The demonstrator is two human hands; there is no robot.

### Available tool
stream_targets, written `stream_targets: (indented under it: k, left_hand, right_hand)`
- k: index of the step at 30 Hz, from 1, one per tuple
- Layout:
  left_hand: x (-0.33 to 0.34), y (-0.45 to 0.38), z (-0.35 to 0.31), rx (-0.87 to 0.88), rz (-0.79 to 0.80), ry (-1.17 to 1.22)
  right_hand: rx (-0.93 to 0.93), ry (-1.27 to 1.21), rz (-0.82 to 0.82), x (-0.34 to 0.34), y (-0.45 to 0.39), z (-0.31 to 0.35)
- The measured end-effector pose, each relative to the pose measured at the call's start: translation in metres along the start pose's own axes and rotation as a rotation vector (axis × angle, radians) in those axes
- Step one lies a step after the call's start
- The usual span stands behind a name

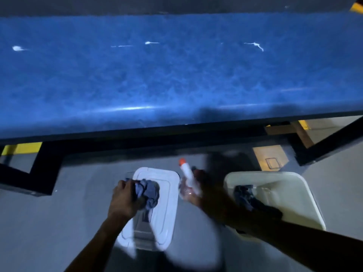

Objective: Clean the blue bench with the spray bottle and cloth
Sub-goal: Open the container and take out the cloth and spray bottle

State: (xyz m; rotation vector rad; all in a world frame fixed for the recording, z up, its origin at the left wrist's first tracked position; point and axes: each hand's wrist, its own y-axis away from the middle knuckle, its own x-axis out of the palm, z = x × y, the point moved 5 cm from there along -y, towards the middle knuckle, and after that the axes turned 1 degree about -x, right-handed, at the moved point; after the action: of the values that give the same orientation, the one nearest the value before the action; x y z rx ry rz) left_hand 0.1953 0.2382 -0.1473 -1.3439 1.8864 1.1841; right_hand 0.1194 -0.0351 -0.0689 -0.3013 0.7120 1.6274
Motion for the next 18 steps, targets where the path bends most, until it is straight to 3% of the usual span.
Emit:
stream_targets:
  k: [2,5,9,11,14,15,18]
  left_hand:
    - [0.025,0.015,0.026,-0.057,0.019,0.011]
    - [0.040,0.033,0.049,0.049,-0.063,-0.053]
    - [0.040,0.022,0.060,0.109,-0.126,-0.141]
    - [0.045,0.013,0.055,0.126,-0.092,-0.188]
    - [0.048,0.011,0.042,0.158,-0.046,-0.184]
    - [0.049,0.012,0.039,0.174,-0.041,-0.176]
    - [0.051,0.016,0.042,0.188,-0.076,-0.150]
  right_hand:
    - [0.025,0.018,-0.063,0.025,-0.004,-0.008]
    - [0.130,-0.142,-0.161,0.068,-0.008,-0.054]
    - [0.203,-0.387,-0.299,0.066,0.004,-0.055]
    - [0.224,-0.433,-0.250,0.068,0.013,-0.058]
    - [0.230,-0.185,-0.151,0.050,0.025,-0.054]
    - [0.216,-0.155,-0.062,0.039,0.026,-0.051]
    - [0.381,-0.421,0.315,-0.012,0.027,-0.038]
